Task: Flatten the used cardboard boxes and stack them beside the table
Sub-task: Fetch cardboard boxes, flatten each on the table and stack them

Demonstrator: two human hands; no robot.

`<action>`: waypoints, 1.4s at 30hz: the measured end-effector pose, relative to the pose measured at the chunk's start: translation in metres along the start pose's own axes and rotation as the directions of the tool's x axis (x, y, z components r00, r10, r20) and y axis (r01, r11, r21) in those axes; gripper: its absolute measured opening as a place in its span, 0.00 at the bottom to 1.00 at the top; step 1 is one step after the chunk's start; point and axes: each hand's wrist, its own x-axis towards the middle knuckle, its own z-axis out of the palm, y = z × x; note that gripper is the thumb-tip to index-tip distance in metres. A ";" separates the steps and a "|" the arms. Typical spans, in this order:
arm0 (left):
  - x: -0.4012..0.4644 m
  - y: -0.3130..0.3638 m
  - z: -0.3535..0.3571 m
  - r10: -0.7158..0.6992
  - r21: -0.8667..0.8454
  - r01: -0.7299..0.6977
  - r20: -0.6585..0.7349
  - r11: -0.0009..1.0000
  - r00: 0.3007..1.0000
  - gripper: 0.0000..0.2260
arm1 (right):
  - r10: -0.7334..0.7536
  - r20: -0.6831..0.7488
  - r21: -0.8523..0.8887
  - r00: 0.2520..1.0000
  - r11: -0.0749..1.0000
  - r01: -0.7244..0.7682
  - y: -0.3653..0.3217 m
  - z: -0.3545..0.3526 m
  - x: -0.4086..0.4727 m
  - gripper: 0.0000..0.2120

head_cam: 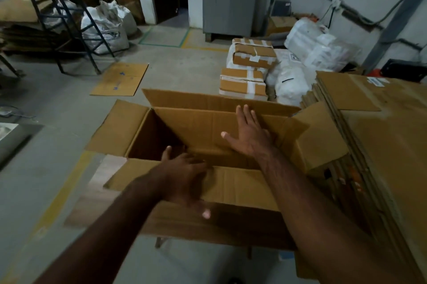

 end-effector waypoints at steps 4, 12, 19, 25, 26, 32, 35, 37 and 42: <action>-0.011 0.006 0.007 0.082 0.090 -0.056 -0.315 0.994 0.946 0.27 | 0.015 0.018 0.012 1.000 1.000 -0.015 -0.021 -0.002 -0.051 0.42; -0.035 -0.019 0.002 -0.024 0.072 0.113 -0.734 0.991 0.678 0.15 | -0.095 -0.307 -0.045 0.947 0.995 0.085 -0.045 0.007 -0.129 0.31; -0.038 -0.040 0.040 -0.279 -0.134 0.284 -0.772 0.949 0.570 0.39 | 0.101 -0.387 -0.085 0.917 0.986 -0.144 -0.015 0.041 -0.159 0.44; -0.031 -0.038 0.106 -0.635 -0.561 0.324 -0.545 0.762 0.547 0.47 | 0.481 -0.329 0.239 0.813 0.875 -0.421 0.032 0.073 -0.153 0.50; -0.028 -0.040 0.117 -0.665 -0.601 0.328 -0.506 0.728 0.550 0.49 | 0.511 -0.303 0.274 0.804 0.855 -0.440 0.042 0.080 -0.151 0.51; -0.011 -0.068 0.142 -0.688 -0.758 0.132 -0.484 0.638 0.541 0.54 | 0.409 -0.407 0.302 0.817 0.904 -0.302 0.099 0.113 -0.132 0.52; -0.004 -0.070 0.138 -0.641 -0.763 0.020 -0.528 0.646 0.556 0.56 | 0.336 -0.439 0.325 0.833 0.924 -0.201 0.113 0.118 -0.116 0.49; 0.004 -0.070 0.134 -0.648 -0.773 0.006 -0.528 0.635 0.549 0.57 | 0.307 -0.454 0.339 0.837 0.928 -0.157 0.118 0.122 -0.103 0.48; 0.015 -0.068 0.115 -0.677 -0.762 0.063 -0.531 0.645 0.509 0.56 | 0.279 -0.565 0.320 0.777 0.942 -0.106 0.114 0.104 -0.087 0.48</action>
